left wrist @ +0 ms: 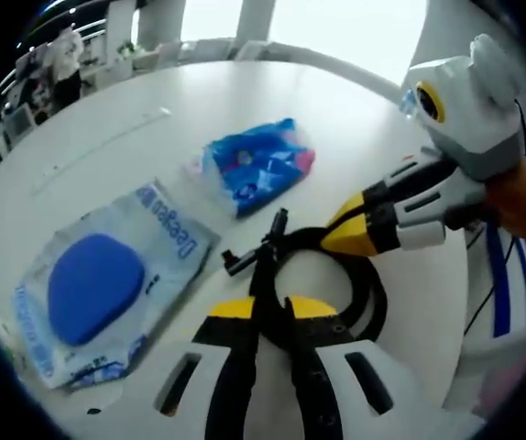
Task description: Arrange the tabletop items into an orderly group along one side of the table until the central work area is clear of visible clutter.
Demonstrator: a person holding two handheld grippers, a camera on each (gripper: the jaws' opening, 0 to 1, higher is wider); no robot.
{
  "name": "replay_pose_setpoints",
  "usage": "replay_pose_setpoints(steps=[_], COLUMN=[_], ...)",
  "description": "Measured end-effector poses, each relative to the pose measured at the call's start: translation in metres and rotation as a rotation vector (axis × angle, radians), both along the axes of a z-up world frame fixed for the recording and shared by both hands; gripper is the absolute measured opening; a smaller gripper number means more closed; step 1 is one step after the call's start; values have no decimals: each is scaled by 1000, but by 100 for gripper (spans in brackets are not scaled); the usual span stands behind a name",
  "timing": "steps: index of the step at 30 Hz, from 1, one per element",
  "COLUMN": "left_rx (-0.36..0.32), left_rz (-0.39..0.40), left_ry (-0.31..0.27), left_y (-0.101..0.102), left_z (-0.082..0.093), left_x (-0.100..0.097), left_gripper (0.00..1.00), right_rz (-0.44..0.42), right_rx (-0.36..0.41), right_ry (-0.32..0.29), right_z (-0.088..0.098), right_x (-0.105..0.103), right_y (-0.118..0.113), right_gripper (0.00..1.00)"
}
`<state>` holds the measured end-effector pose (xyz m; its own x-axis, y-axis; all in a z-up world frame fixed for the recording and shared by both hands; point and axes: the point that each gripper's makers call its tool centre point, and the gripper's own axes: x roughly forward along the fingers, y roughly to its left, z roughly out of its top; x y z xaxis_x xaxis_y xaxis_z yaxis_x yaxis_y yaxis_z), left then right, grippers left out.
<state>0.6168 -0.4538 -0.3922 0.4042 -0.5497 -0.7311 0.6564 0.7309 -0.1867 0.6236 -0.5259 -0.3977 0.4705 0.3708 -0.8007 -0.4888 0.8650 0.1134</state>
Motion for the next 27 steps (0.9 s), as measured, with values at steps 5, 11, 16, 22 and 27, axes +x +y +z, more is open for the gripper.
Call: replay_pose_setpoints(steps=[5,11,16,22,27], left_rx=[4,9,15,15,17], left_rz=[-7,-17,-17,-16,-23], left_ry=[-3,-14,-19,-19,-17], left_y=[0,0,3,5,7], left_z=[0,0,0,0,1], left_x=[0,1,4,4,1], left_gripper=[9,14,17,22,25], right_rz=[1,0,8,0,-3], right_rx=[9,17,14,22,30], right_ry=[3,3,2,-14,-21], right_z=[-1,-1,-2,1,3], right_x=[0,1,2,5,4], right_y=[-1,1,1,1,1], right_gripper=[7,12,15,21,25])
